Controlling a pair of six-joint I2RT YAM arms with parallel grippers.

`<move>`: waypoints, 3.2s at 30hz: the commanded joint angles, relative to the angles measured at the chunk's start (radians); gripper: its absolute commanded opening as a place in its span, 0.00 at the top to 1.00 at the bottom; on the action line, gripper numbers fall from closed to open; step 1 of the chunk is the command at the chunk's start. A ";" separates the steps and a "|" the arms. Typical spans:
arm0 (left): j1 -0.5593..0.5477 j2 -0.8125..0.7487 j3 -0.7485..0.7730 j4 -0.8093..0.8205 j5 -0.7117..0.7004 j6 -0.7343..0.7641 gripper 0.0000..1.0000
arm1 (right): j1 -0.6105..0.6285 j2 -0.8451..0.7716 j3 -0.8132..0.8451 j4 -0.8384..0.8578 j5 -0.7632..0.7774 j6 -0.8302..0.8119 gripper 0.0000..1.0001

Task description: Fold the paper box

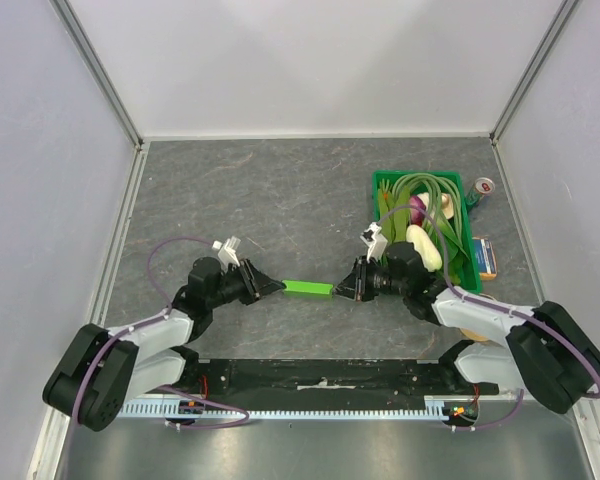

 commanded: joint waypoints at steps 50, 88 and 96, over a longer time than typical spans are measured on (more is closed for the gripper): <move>-0.009 0.309 0.307 -0.294 -0.057 0.116 0.66 | 0.045 0.367 0.243 0.053 0.135 -0.035 0.63; 0.202 1.519 2.047 -0.560 0.016 0.097 0.73 | -0.177 1.456 1.704 -0.004 0.159 0.043 0.65; 0.203 1.532 2.042 -0.548 0.027 0.077 0.74 | -0.177 1.484 1.741 -0.028 0.192 0.028 0.62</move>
